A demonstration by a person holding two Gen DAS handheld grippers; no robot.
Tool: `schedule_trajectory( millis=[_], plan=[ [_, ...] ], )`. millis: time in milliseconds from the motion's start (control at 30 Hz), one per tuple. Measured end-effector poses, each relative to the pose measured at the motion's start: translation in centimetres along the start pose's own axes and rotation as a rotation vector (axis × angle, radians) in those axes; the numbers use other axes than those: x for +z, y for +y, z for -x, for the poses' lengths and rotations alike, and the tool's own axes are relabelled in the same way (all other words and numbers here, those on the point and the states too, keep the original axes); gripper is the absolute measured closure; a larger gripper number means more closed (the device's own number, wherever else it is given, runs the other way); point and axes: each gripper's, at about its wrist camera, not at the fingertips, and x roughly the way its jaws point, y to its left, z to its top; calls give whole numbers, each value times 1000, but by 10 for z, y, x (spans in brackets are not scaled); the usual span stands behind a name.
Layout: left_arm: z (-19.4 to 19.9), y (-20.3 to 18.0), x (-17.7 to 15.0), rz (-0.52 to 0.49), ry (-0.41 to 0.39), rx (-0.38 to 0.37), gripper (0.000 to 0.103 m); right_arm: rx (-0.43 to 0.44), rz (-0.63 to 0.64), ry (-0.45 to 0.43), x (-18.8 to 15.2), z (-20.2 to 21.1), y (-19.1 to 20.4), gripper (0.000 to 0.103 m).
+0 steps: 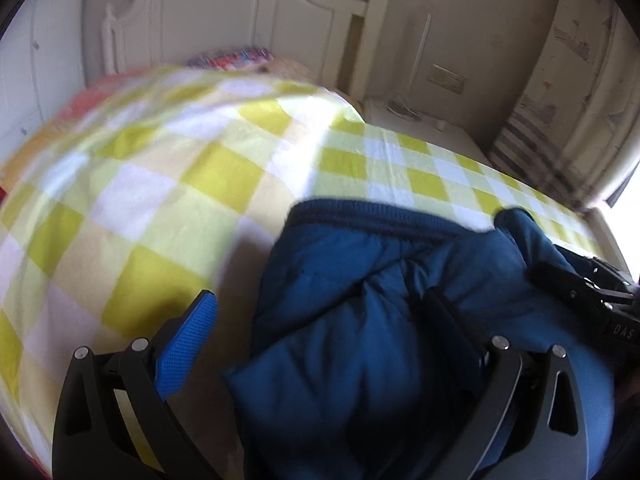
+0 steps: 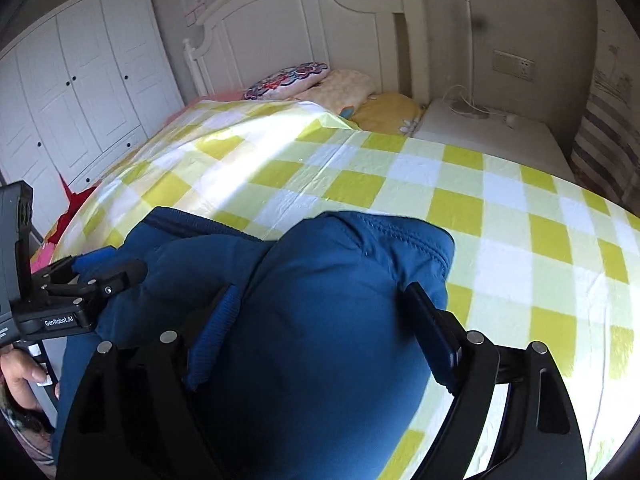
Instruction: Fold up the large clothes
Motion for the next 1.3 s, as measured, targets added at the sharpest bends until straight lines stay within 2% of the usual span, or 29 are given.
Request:
schedule_trajectory(
  millis=[100, 167, 200, 233, 300, 367, 400, 433, 567, 633, 700, 767, 800, 833, 933, 1033, 1100, 1300],
  plan=[
    [33, 27, -14, 89, 17, -165, 2, 83, -26, -7, -17, 33, 7, 16],
    [49, 37, -28, 87, 14, -192, 2, 147, -43, -30, -38, 58, 4, 16],
    [56, 43, -38, 70, 29, -225, 2, 176, -61, -25, -49, 64, 3, 7],
    [57, 45, -45, 63, 56, -261, 2, 212, -83, -12, -62, 70, 0, 5],
    [51, 49, -68, 58, 154, -382, 2, 270, -119, 13, -87, 78, -3, 5],
    [45, 53, -86, 72, 192, -424, 2, 365, -161, 47, -111, 80, -5, 5],
    [41, 60, -95, 109, 198, -464, 2, 437, -190, 73, -126, 79, -5, 4],
    [41, 64, -100, 136, 184, -487, 2, 469, -206, 84, -133, 78, -6, 4],
    [46, 55, -99, 125, 206, -483, 2, 557, -267, 107, -150, 69, -7, 4],
    [39, 47, -96, 136, 259, -560, 2, 546, -247, 124, -147, 67, -1, 4],
    [38, 38, -94, 114, 267, -558, 4, 529, -226, 123, -145, 68, 4, 4],
    [37, 32, -92, 103, 275, -562, 14, 525, -217, 101, -145, 70, 6, 7],
    [39, 28, -90, 91, 267, -564, 24, 515, -203, 76, -146, 75, 7, 14],
    [44, 23, -87, 73, 251, -550, 32, 495, -181, 52, -147, 79, 9, 17],
    [55, 2, -82, 20, 178, -493, 47, 426, -108, -26, -152, 94, 17, 24],
    [53, -22, -67, 2, 141, -497, 53, 353, -78, -129, -147, 112, 10, 29],
    [44, -46, -51, 3, 110, -529, 55, 280, -65, -200, -141, 127, -1, 30],
    [-5, -113, 4, -21, 73, -585, 55, 144, -109, -285, -109, 145, -61, 30]
  ],
)
